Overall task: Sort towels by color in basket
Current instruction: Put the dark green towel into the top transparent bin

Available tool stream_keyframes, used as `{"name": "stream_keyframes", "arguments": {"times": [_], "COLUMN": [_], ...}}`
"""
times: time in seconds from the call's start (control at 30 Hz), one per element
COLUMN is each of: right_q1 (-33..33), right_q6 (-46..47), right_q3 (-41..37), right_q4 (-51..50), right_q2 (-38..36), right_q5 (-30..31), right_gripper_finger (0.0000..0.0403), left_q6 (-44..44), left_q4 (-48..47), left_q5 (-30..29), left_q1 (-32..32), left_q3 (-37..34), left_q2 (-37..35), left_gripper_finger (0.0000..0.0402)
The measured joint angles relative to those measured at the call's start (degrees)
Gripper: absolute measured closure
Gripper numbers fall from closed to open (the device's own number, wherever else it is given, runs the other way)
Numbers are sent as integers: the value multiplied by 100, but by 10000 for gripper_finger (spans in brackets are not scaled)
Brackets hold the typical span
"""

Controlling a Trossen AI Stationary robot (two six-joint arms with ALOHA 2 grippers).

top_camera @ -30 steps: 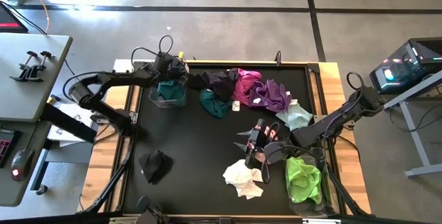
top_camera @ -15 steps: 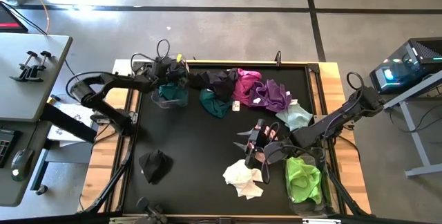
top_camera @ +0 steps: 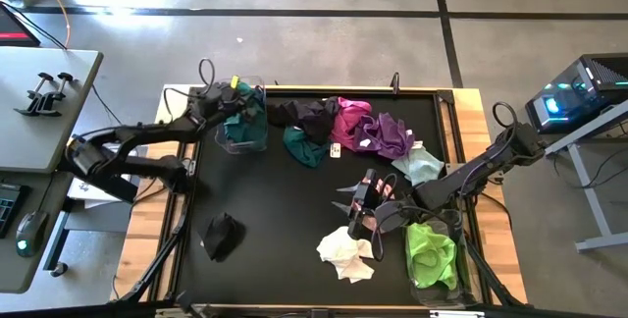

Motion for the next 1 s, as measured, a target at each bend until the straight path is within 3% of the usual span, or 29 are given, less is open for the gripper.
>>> {"name": "stream_keyframes", "arguments": {"times": [0.23,0.47,0.8,1.0], "right_q1": [0,0,0,0], "right_q6": [0,-3,-56,-90], "right_q3": [0,0,0,0], "right_q4": [0,0,0,0], "right_q2": [0,0,0,0], "right_q5": [-1,0,0,-2], "right_gripper_finger": [242,242,242,242], "left_q6": [2,-23,-188,-210], "left_q4": [-120,-34,330,380], "left_q5": [-95,-411,-479,-715], "left_q1": [2,2,2,2], "left_q3": [-197,-217,-217,-217], "left_q2": [-497,-483,101,637], "left_gripper_finger": [401,401,397,342]}}
